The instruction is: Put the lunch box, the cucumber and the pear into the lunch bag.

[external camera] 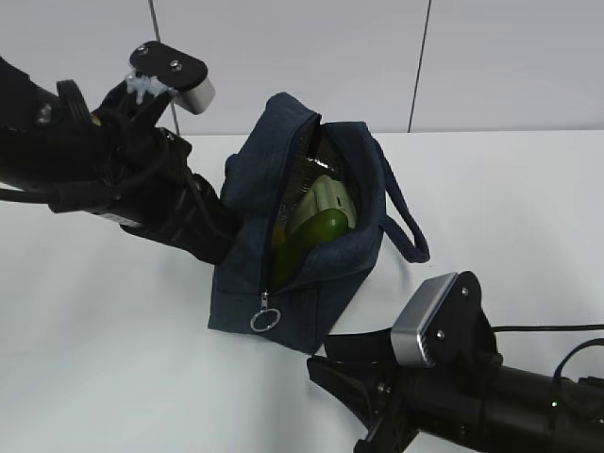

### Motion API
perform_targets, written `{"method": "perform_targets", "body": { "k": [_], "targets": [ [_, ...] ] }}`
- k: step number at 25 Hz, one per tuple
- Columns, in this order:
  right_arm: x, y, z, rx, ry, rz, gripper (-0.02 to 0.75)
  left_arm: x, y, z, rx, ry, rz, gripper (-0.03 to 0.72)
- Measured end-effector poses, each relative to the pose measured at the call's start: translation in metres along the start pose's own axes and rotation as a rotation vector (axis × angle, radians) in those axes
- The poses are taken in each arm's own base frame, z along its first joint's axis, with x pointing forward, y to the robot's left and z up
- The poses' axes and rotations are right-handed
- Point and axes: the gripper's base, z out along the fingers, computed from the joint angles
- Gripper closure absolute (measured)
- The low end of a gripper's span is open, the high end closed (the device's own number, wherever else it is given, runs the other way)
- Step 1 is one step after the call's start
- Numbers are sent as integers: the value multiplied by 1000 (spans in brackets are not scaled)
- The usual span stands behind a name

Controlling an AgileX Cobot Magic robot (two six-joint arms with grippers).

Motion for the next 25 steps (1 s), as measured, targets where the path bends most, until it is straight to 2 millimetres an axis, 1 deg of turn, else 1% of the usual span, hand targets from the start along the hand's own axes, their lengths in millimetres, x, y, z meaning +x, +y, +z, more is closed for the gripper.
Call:
{"method": "perform_targets", "body": {
  "k": [2, 4, 19, 25],
  "targets": [
    [5, -1, 5, -1, 16, 7, 505, 0, 0, 0, 0, 0, 0, 685],
    [6, -3, 8, -2, 17, 0, 505, 0, 0, 0, 0, 0, 0, 685],
    [-18, -13, 32, 12, -72, -85, 506, 0, 0, 0, 0, 0, 0, 685],
    [-16, -14, 35, 6, -28, -102, 506, 0, 0, 0, 0, 0, 0, 685]
  ]
}}
